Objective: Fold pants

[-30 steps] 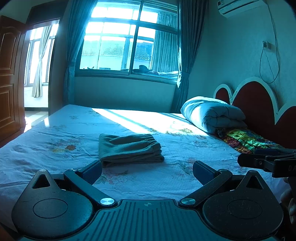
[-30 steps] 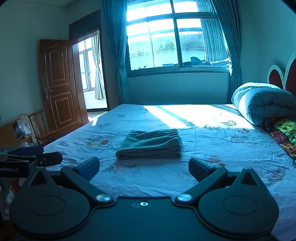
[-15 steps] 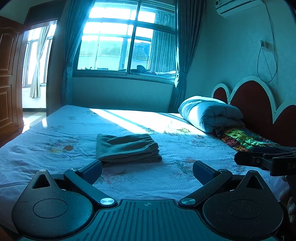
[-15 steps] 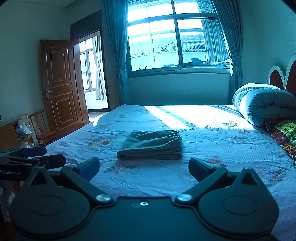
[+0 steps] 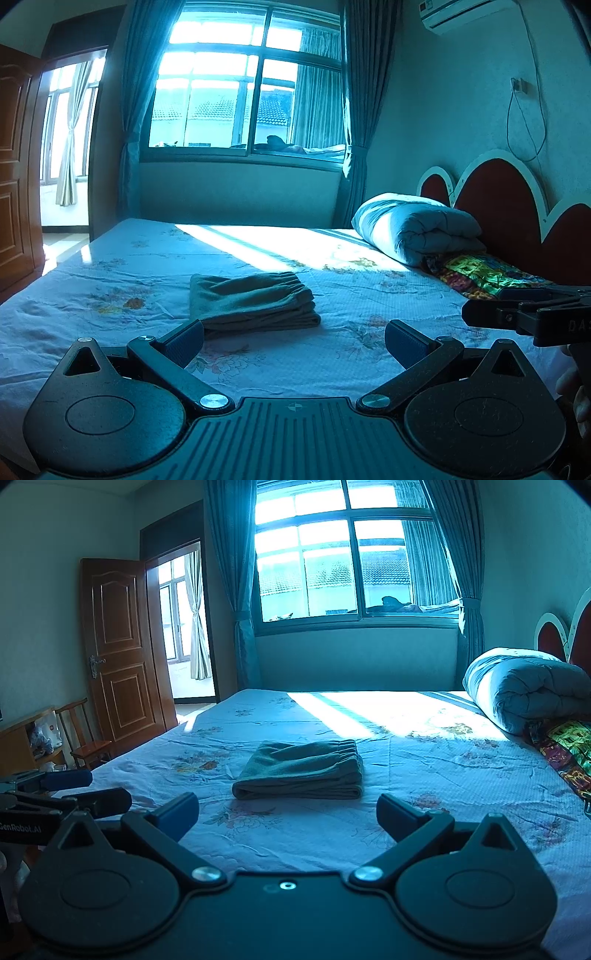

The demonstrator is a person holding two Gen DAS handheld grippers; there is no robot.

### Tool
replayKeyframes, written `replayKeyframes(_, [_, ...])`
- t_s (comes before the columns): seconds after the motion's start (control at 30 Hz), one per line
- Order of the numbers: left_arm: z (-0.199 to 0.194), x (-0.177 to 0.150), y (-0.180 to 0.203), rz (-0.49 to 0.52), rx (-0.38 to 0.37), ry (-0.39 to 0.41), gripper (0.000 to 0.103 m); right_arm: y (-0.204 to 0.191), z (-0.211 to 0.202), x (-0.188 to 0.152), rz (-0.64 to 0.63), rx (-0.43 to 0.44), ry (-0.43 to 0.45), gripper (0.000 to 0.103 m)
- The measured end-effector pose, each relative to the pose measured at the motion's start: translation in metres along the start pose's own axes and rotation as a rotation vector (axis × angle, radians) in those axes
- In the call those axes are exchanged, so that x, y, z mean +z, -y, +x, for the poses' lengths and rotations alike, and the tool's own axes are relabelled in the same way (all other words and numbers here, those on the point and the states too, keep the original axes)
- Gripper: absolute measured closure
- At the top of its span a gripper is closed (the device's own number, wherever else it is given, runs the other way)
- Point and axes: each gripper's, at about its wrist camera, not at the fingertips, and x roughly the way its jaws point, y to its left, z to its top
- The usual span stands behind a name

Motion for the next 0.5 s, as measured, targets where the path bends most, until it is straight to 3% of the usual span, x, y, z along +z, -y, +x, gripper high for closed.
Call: replayKeyframes(0.5, [-0.0009, 0.0, 0.0025, 0.013, -0.003, 0.026, 0.0, 0.0004, -0.0016, 0.0028, -0.004, -0.005, -0.001, 0.006])
